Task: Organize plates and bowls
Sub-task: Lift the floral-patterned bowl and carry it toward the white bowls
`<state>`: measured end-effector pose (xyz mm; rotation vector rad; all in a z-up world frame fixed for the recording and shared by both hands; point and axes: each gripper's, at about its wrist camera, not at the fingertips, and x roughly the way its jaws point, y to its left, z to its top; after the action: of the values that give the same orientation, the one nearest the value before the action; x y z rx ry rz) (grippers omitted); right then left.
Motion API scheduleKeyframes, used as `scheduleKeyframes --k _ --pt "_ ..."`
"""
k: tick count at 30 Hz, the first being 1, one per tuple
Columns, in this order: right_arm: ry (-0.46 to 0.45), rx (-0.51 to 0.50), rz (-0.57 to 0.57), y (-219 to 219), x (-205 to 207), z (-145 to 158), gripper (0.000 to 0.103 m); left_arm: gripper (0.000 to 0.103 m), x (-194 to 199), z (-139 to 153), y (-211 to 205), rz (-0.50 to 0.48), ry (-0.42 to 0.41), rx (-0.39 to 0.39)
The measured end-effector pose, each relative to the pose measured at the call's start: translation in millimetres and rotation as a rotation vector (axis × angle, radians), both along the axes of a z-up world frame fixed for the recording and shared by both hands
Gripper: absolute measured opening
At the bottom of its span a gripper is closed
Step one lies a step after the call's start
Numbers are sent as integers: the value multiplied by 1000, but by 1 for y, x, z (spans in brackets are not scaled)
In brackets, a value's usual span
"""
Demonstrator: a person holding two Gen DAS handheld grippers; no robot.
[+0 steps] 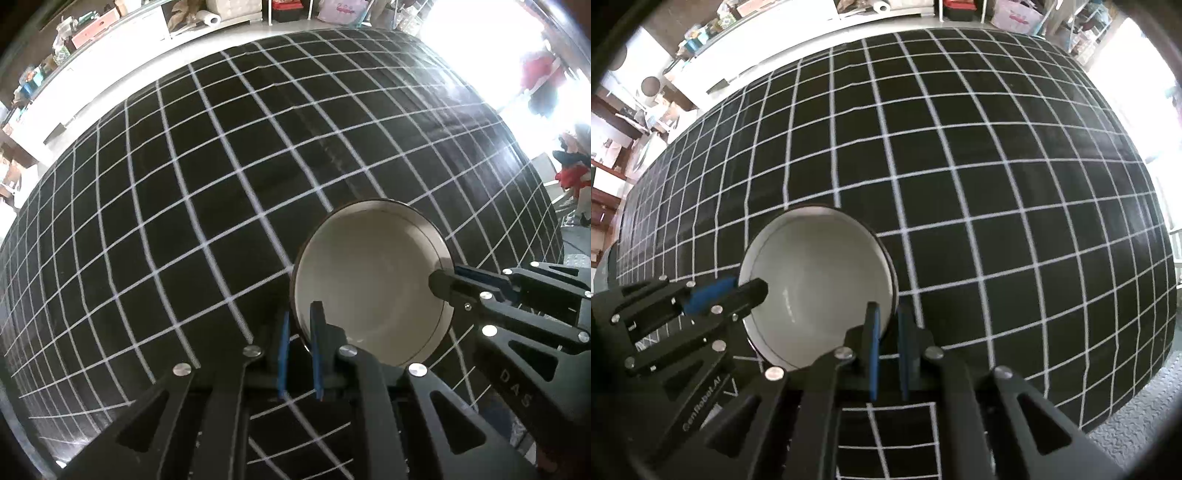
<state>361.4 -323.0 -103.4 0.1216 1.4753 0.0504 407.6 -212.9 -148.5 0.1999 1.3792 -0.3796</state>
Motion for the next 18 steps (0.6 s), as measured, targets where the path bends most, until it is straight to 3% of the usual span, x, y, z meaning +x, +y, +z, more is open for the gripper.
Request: scheduleKeyframes --k 6,18 --pt "13 32 69 27 -8 -2 12 9 -13 1 34 -1 14 58" --pt "37 64 186 93 -22 -4 13 9 -38 2 121 67 36 95"
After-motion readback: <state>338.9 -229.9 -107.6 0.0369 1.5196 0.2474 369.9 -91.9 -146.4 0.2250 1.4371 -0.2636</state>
